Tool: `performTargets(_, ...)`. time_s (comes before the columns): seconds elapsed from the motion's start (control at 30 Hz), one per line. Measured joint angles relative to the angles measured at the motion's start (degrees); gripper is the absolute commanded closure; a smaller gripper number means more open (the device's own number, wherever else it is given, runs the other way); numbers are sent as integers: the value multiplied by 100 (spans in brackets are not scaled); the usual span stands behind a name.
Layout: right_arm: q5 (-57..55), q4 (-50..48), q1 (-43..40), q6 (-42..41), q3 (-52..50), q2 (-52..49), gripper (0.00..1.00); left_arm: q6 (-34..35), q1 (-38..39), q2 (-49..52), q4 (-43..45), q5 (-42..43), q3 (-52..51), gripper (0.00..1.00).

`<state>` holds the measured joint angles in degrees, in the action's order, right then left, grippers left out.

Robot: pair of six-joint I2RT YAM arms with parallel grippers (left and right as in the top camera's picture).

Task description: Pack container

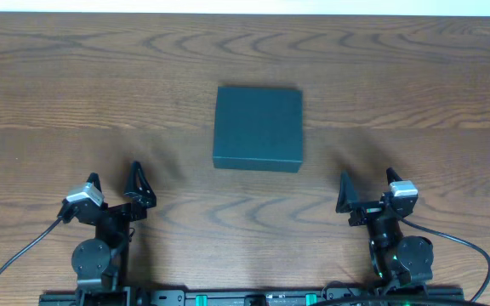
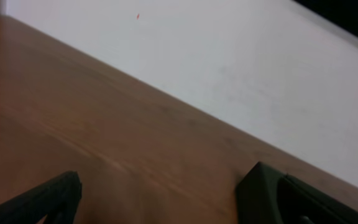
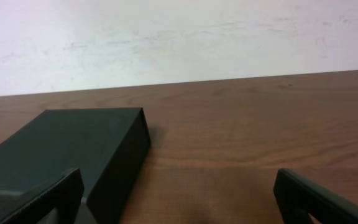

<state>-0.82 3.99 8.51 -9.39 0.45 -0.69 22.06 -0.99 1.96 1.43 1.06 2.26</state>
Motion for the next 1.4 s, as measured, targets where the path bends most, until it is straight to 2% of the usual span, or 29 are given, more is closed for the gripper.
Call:
performTargets(0.37,0,-2,0,0,0,0,1,-166,0,-127,-236,20,-157,2)
performTargets(0.63,-2,0,0,0,0,0,1,-1574,0,-133,-286,68,-127,1)
performTargets(0.77,0,0,0,0,0,0,1,-1947,0,-133,-291,68,-127,2)
performTargets(1.4,0,0,0,0,0,0,1,-2212,0,-133,-293,68,-127,1)
